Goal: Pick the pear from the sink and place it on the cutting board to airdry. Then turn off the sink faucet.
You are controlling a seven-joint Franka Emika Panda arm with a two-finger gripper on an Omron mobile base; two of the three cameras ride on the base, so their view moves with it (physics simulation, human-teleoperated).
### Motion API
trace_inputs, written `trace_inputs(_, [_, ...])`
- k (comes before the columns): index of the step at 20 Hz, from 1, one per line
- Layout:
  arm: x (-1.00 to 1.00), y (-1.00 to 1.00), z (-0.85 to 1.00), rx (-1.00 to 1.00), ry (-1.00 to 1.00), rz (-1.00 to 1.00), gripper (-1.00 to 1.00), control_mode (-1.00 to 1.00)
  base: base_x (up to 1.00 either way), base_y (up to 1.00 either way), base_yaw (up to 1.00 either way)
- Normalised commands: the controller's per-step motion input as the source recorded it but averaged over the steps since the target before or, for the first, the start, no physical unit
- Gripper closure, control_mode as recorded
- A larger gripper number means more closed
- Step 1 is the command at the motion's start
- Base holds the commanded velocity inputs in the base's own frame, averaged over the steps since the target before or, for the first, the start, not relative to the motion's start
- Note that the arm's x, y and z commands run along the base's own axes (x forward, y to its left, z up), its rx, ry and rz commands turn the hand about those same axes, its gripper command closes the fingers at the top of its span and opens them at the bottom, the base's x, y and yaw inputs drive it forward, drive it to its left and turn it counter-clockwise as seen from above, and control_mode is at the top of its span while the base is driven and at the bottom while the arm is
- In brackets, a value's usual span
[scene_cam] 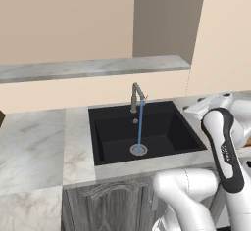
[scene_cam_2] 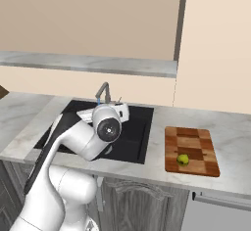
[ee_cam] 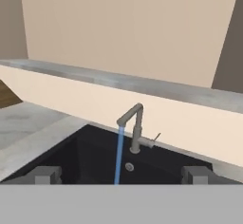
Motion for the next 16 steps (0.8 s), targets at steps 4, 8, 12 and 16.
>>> trace_inputs(4, [0.29, 0.00, -0.24, 0.00, -0.03, 0.09, -1.00, -1.00, 0.00, 0.00, 0.00])
trace_inputs(8, [0.24, 0.00, -0.27, 0.00, -0.03, 0.06, -1.00, -1.00, 0.00, 0.00, 0.00])
trace_inputs(12, [0.20, 0.05, -0.21, 0.00, -0.03, 0.01, -1.00, -1.00, 0.00, 0.00, 0.00])
trace_inputs(16, [0.31, 0.01, -0.12, 0.00, -0.02, 0.00, -1.00, -1.00, 0.00, 0.00, 0.00])
